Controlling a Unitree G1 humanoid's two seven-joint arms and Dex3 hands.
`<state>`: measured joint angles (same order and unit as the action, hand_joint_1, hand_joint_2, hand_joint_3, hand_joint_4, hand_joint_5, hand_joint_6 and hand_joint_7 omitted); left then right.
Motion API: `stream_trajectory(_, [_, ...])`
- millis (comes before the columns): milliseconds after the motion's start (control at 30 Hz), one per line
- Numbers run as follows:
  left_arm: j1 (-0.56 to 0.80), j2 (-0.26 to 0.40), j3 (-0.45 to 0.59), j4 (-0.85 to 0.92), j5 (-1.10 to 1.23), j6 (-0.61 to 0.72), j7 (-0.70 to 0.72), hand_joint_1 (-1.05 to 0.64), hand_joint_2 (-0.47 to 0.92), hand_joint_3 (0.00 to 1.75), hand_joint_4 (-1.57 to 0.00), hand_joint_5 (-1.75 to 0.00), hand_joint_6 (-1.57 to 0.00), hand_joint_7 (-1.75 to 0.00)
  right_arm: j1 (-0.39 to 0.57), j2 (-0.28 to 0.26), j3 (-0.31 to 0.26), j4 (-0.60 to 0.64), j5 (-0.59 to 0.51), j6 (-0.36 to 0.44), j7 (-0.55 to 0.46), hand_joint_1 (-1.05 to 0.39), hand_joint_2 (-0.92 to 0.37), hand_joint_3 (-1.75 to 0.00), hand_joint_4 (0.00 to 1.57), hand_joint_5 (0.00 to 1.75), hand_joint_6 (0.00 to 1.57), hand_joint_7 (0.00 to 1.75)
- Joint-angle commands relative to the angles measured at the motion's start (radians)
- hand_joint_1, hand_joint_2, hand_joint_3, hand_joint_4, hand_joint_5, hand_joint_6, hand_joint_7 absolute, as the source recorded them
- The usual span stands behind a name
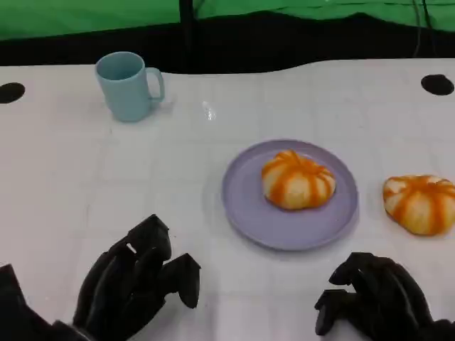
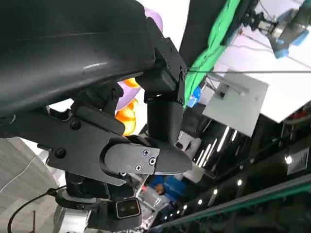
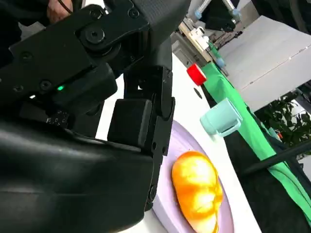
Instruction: Grasp the bread from the table and place it into the plate.
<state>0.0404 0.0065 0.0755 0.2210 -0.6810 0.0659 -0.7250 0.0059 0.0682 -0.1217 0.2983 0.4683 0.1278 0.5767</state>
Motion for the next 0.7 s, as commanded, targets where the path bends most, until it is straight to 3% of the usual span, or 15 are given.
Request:
stream_trajectory(33, [0.007,-0.001,0.019,-0.008,0.001,0.023,-0.007,-0.65,0.92,0.30,-0.89,-1.75,-0.66,-1.74,-0.009,-0.010,-0.006,0.010,0.011,0.000,0.015,-1.04,-0.72,0.00,1.55,0.78,1.57,0.35])
stream_trajectory(700, [-0.032,-0.003,0.023,0.076,0.081,-0.033,-0.070,-0.66,0.92,0.28,-0.86,-1.75,-0.63,-1.75,-0.011,-0.012,-0.009,0.012,0.007,-0.012,0.016,-1.03,-0.73,-0.01,1.57,0.75,1.57,0.36])
